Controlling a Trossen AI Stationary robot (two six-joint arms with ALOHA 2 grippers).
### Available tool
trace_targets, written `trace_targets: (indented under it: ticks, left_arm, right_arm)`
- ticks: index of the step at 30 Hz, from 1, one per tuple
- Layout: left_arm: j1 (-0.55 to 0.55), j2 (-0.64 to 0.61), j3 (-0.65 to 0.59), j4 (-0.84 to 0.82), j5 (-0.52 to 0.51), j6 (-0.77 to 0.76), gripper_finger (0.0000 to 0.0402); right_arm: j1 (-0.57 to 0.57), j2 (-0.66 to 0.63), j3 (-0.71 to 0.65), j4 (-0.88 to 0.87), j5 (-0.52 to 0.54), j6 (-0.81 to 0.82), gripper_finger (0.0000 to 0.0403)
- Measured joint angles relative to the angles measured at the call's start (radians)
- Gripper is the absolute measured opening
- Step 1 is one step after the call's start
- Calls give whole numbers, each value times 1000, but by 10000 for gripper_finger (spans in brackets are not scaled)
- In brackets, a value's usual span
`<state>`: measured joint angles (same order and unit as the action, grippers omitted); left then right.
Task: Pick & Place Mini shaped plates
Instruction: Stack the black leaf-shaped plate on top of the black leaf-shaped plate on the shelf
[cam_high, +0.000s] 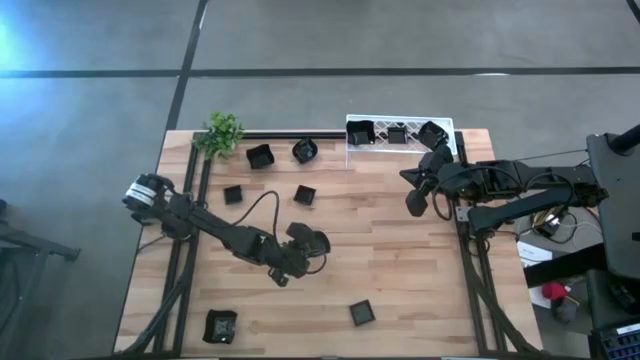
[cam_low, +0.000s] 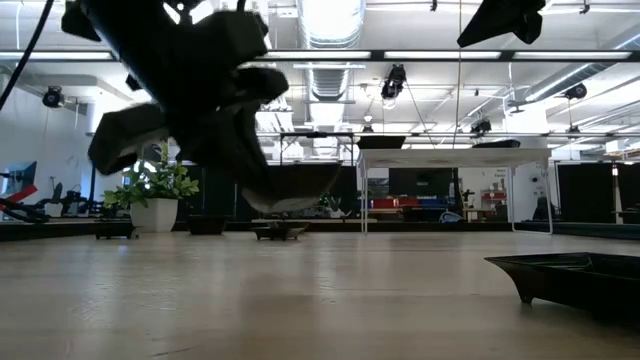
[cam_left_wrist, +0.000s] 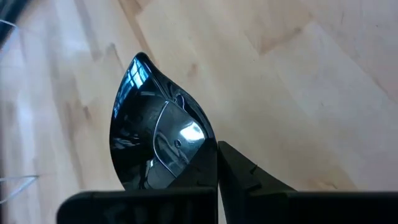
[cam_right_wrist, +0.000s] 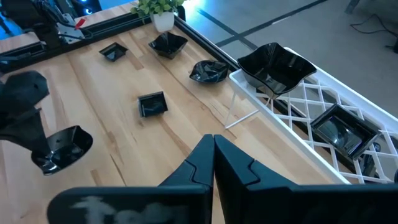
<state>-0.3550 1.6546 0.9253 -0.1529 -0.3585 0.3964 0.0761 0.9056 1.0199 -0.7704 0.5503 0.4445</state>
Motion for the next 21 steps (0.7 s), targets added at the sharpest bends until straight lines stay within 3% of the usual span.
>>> trace_targets:
  ticks: [9, 21]
  left_arm:
    - [0, 108, 2, 14, 2, 18, 0]
    - [-2, 110, 13, 15, -2, -1, 3]
  right_arm:
    - [0, 0, 0, 3, 0, 0, 8]
    - [0, 0, 0, 7, 0, 0, 8]
